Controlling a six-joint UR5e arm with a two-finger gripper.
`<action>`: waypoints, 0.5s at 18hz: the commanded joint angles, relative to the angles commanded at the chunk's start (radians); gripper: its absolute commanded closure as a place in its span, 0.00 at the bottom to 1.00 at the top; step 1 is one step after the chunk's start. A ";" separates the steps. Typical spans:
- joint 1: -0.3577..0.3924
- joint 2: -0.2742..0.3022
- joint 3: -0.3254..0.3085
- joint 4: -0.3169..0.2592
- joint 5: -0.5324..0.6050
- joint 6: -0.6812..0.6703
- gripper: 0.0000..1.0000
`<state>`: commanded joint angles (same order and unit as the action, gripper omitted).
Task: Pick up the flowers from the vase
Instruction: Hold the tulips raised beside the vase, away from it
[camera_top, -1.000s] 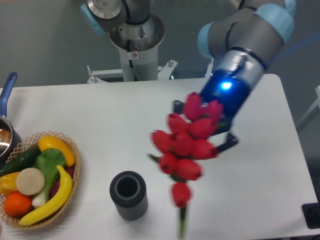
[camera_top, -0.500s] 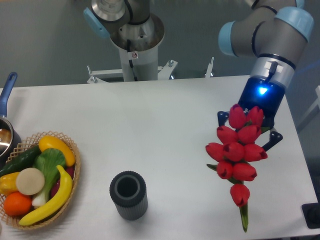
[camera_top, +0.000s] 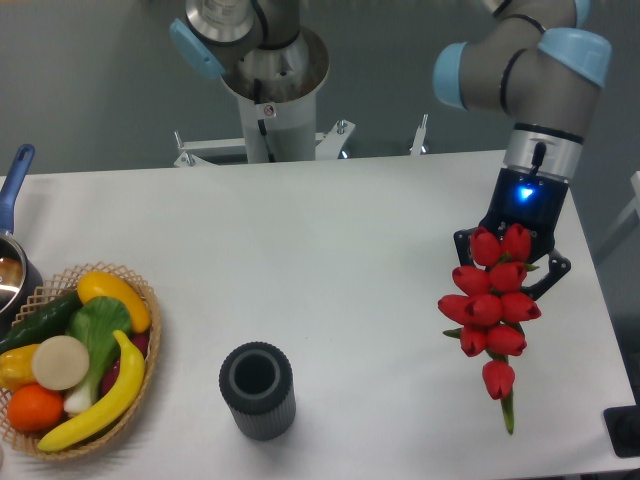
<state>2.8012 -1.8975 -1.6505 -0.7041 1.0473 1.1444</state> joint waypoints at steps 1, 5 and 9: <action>-0.012 -0.002 -0.002 -0.002 0.058 0.000 0.95; -0.080 -0.008 0.014 -0.083 0.290 0.005 0.95; -0.127 -0.012 0.023 -0.120 0.387 0.008 0.94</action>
<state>2.6738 -1.9098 -1.6276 -0.8236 1.4343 1.1520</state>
